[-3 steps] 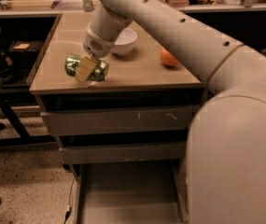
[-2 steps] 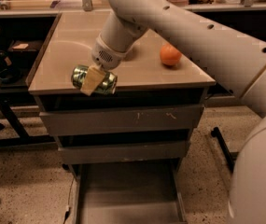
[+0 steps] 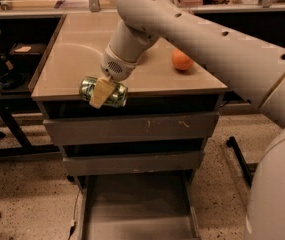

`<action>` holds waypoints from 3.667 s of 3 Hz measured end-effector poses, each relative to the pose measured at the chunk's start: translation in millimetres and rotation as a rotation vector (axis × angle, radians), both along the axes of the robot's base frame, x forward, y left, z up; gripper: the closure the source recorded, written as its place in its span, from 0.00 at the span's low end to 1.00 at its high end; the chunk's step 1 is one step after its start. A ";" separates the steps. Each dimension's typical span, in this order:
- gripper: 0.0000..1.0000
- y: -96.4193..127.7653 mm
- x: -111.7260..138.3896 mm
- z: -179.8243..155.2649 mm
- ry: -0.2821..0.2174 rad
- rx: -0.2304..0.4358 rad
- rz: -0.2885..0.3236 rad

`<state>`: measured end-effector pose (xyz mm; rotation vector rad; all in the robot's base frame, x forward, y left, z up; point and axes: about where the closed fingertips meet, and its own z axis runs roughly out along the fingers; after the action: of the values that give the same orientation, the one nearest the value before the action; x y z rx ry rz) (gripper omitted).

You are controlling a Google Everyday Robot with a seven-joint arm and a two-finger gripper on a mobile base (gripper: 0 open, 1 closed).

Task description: Place green can into bottom drawer

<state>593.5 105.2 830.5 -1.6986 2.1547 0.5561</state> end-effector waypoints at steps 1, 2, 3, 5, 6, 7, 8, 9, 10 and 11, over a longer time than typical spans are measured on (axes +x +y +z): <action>1.00 -5.2 -11.3 4.1 -0.014 -0.012 -0.016; 1.00 -14.3 -40.4 9.0 -0.005 0.016 -0.089; 1.00 -43.6 -83.8 -18.2 0.070 0.041 -0.229; 1.00 -59.9 -105.1 -53.3 0.121 -0.011 -0.236; 1.00 -59.0 -117.6 -70.7 0.162 -0.013 -0.244; 1.00 -59.2 -165.6 -152.5 0.357 0.021 -0.335; 1.00 -81.7 -219.4 -252.5 0.558 -0.009 -0.425; 1.00 -81.4 -234.4 -269.1 0.601 -0.021 -0.413; 1.00 -81.2 -233.4 -267.9 0.597 -0.020 -0.413; 1.00 -91.1 -230.0 -305.1 0.614 0.015 -0.484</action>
Offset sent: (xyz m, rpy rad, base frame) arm -0.1175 -0.0572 -0.0540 -0.0161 0.1100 -0.2389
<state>363.5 14.1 525.4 -0.9985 2.8357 1.0349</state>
